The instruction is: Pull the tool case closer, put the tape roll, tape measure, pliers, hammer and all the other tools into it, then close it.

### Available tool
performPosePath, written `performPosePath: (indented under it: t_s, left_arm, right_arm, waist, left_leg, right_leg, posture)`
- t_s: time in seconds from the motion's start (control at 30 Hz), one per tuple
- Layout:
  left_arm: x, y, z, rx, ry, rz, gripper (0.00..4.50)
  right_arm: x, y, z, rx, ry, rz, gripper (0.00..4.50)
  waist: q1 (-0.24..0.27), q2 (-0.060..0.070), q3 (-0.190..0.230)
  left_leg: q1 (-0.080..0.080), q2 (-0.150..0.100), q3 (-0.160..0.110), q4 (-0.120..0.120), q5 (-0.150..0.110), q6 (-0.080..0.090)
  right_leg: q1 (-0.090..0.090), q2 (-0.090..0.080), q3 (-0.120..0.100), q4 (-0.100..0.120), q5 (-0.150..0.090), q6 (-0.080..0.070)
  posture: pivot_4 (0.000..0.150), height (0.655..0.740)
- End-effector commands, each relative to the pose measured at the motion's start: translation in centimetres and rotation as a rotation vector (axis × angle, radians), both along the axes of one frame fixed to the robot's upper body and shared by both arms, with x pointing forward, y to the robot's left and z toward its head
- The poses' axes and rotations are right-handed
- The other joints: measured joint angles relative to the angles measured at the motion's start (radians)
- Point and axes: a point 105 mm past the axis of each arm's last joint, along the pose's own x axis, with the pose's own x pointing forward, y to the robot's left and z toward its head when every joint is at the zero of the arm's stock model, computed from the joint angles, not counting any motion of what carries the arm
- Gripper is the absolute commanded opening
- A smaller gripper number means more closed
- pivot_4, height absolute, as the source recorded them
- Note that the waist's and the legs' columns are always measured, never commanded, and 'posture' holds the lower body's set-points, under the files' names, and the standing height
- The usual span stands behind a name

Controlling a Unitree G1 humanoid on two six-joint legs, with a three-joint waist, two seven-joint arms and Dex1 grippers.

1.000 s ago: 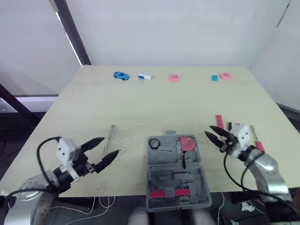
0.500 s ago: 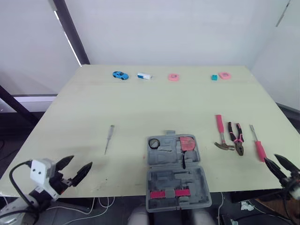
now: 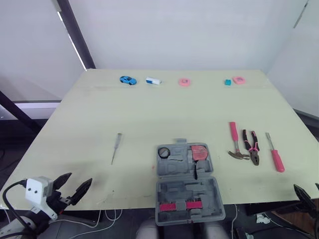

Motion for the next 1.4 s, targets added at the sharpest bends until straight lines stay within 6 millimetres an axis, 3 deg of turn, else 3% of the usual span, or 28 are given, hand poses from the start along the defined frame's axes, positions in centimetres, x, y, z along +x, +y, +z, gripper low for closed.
performPosePath:
  t_s: [0.03,0.27,0.43,0.73,0.9,1.1,1.4]
  left_arm:
    - [1.1,-1.4,1.8,0.037,-0.061,-0.087,4.50]
    - [3.7,-4.8,4.2,0.021,-0.131,-0.246,4.50]
    - [4.9,-7.3,6.5,-0.001,-0.172,-0.375,4.50]
    - [5.1,-12.8,9.2,0.096,-0.189,-0.771,4.50]
    - [4.5,-15.2,10.0,0.094,-0.176,-0.937,4.50]
    - [4.0,-17.5,11.2,0.092,-0.157,-1.084,4.50]
    - [4.0,-18.7,12.1,0.100,-0.172,-1.135,4.50]
  right_arm:
    - [1.8,1.4,1.8,-0.059,-0.042,0.072,4.44]
    - [6.0,4.6,3.1,-0.078,-0.057,0.141,4.44]
    - [8.6,5.6,3.6,-0.116,-0.040,0.138,4.44]
    - [12.9,6.6,2.2,-0.119,0.042,0.077,4.44]
    - [14.2,7.4,0.9,-0.107,0.084,0.067,4.44]
    - [14.9,6.8,-0.6,-0.110,0.149,0.023,4.44]
    - [15.2,5.7,-0.9,-0.085,0.181,-0.029,4.44]
  waist:
    - [0.000,0.000,0.000]
    - [0.002,0.001,-0.001]
    - [0.002,0.001,-0.001]
    - [0.001,0.002,-0.001]
    - [0.000,0.003,-0.001]
    - [0.000,0.003,-0.001]
    - [0.000,0.002,-0.001]
  left_leg:
    - [0.000,0.000,0.000,0.000,0.000,0.000]
    - [0.000,-0.001,-0.001,0.000,0.001,0.002]
    - [-0.001,-0.003,-0.001,0.000,0.001,0.002]
    - [-0.001,-0.004,0.001,0.005,0.001,0.002]
    - [-0.001,-0.003,0.001,0.007,0.001,0.002]
    - [-0.001,-0.003,0.002,0.010,0.001,0.002]
    - [0.000,-0.003,0.000,0.011,0.002,0.002]
  right_leg:
    - [0.000,0.001,0.000,0.000,0.000,0.000]
    - [0.002,0.003,0.000,0.000,0.000,0.000]
    - [0.002,0.004,-0.002,0.000,0.000,0.000]
    - [0.004,0.008,-0.002,0.004,0.000,0.000]
    - [0.004,0.009,-0.002,0.006,0.000,0.000]
    - [0.004,0.009,-0.001,0.010,0.000,0.000]
    - [0.004,0.011,0.001,0.014,0.000,0.000]
  posture:
    - [0.150,0.7395]
    - [0.150,0.7395]
    - [0.150,0.7395]
    - [0.150,0.7395]
    - [0.150,0.7395]
    - [0.150,0.7395]
    - [0.150,0.7395]
